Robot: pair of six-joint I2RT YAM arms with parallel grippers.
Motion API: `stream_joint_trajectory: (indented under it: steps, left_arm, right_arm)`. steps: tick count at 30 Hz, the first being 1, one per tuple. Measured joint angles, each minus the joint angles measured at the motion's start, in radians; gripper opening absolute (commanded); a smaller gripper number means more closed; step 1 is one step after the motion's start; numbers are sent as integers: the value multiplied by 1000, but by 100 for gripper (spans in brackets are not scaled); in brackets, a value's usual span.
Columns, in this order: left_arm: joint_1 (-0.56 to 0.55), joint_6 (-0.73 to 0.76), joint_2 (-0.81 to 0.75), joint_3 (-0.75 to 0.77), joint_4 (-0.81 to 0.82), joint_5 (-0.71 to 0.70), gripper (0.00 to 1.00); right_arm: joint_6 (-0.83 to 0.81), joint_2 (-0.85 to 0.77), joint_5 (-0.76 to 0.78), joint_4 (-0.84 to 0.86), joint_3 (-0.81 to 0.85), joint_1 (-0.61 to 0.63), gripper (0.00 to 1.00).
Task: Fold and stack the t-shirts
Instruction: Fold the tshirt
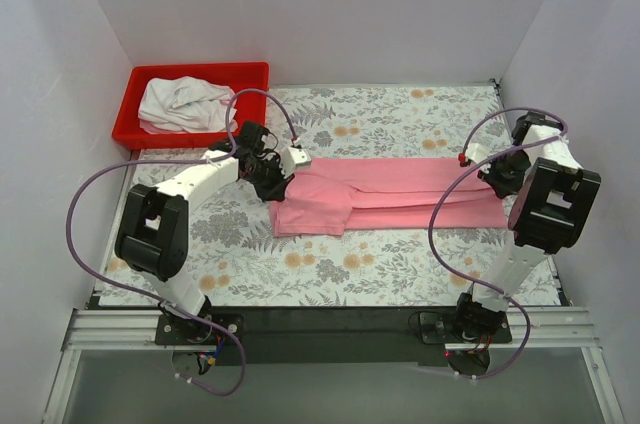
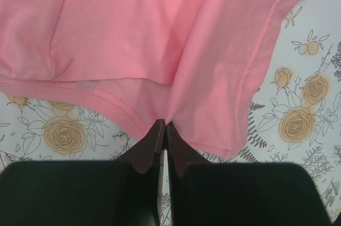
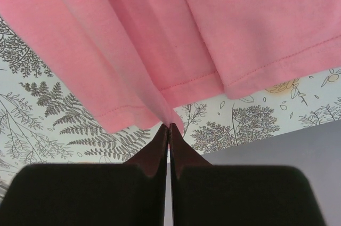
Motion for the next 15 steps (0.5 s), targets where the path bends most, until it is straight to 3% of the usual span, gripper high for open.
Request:
stream_joint_trajectory:
  steps: [6, 7, 9, 10, 12, 15]
  left_arm:
    - [1, -15, 59, 14, 32, -12, 1]
    - [1, -23, 70, 20, 37, -16, 3]
    - [1, -49, 92, 35, 50, -31, 16]
    - [2, -64, 100, 44, 55, -39, 19]
    - [8, -101, 108, 58, 57, -49, 26]
    - [36, -170, 101, 66, 51, -42, 32]
  right_arm:
    - [15, 32, 22, 26, 0, 2, 5]
    - [23, 35, 26, 32, 0, 3, 20]
    - [41, 40, 29, 40, 0, 4, 34]
    - [51, 42, 30, 43, 0, 5, 53]
    - [87, 42, 28, 48, 3, 3, 62]
    - [124, 40, 8, 50, 20, -9, 62]
